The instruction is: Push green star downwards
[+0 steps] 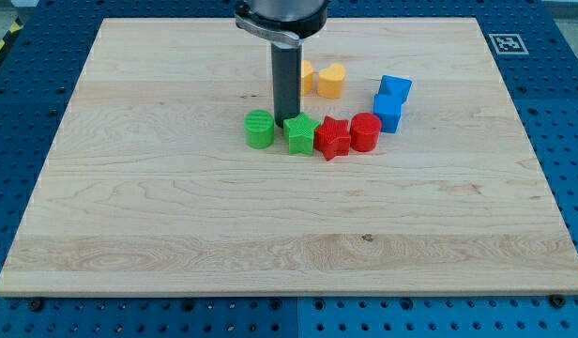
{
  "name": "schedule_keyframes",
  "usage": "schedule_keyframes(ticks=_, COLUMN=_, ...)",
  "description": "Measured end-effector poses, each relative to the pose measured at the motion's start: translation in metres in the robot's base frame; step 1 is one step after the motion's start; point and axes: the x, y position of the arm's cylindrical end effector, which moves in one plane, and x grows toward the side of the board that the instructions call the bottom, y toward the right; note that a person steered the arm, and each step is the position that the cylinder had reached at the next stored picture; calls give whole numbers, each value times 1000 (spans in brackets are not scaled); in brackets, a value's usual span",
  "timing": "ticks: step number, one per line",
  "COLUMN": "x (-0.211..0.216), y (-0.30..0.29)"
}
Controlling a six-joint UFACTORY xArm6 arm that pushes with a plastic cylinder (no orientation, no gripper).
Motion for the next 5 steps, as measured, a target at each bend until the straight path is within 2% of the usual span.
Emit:
schedule_keyframes(ticks=1, x=-22, y=17)
schedule_keyframes(ticks=3, x=2, y=27)
schedule_keyframes(ticks=5, x=14, y=2)
